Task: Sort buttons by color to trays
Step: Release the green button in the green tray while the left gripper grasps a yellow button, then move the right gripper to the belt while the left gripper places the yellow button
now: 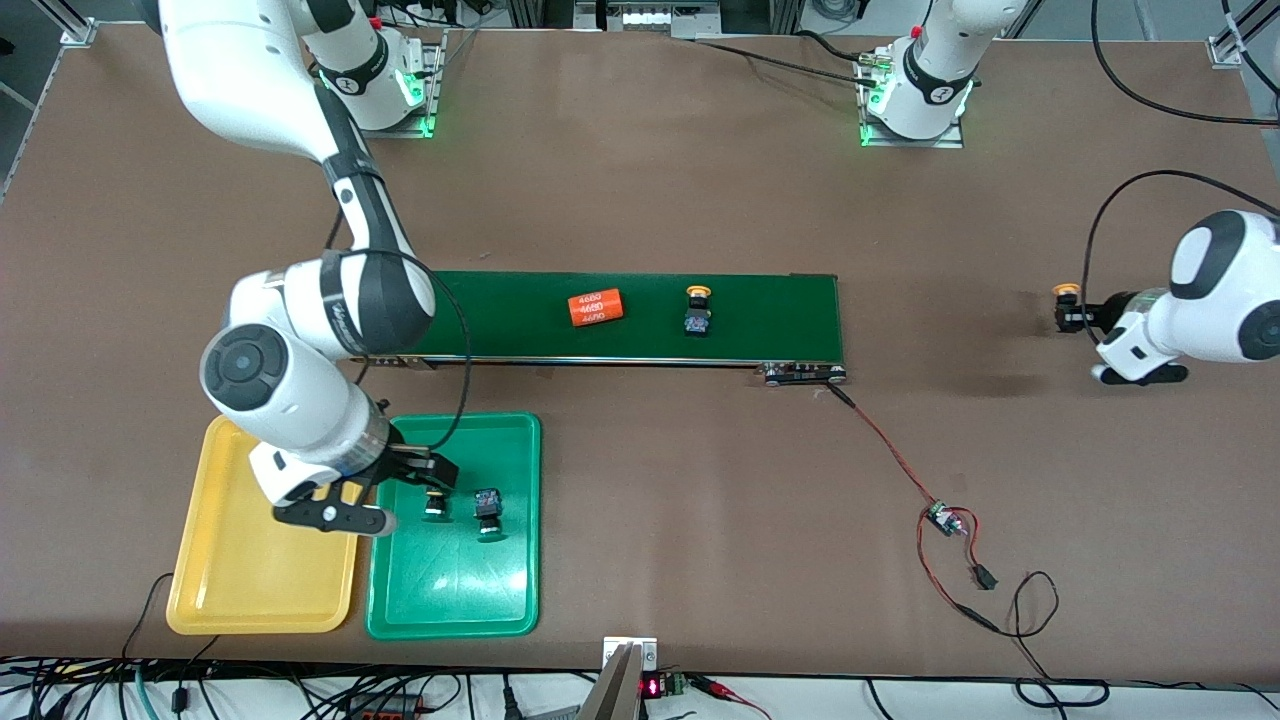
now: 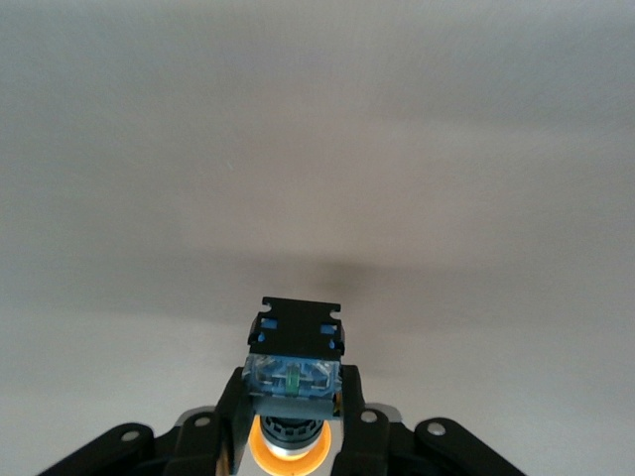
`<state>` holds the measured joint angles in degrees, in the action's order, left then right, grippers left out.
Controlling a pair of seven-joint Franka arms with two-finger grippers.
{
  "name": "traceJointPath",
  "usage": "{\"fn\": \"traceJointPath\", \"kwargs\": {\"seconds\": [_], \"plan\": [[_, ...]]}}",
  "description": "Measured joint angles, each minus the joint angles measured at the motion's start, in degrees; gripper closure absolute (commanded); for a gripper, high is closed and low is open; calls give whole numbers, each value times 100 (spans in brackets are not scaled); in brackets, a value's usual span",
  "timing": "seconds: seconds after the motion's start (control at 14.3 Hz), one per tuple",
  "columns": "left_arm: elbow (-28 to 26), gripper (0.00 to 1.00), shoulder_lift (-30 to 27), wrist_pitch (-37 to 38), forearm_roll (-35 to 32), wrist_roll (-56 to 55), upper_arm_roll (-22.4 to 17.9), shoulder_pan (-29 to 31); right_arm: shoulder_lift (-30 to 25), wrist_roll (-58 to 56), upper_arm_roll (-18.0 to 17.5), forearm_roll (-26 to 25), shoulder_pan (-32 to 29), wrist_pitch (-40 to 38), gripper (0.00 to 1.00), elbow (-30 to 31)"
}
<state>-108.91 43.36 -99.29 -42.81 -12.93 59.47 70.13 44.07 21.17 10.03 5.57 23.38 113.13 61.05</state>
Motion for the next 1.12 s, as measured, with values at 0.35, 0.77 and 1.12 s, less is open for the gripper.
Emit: {"fn": "traceJointPath", "kwargs": {"seconds": [0.35,0.77,1.12], "plan": [[1043,88,-35,672,362,-1,228,-1174,-646,-46,240,-231,-7,-1240,0,-4],[1703,88,-26,891,994,-212,179,-2883,-1225,-1317,690,-208,-162,-2688,0,75],[1713,86,212,550,1429,-988,68,-3971,-1244,-1339,642,-205,-7,-2747,0,386]]}}
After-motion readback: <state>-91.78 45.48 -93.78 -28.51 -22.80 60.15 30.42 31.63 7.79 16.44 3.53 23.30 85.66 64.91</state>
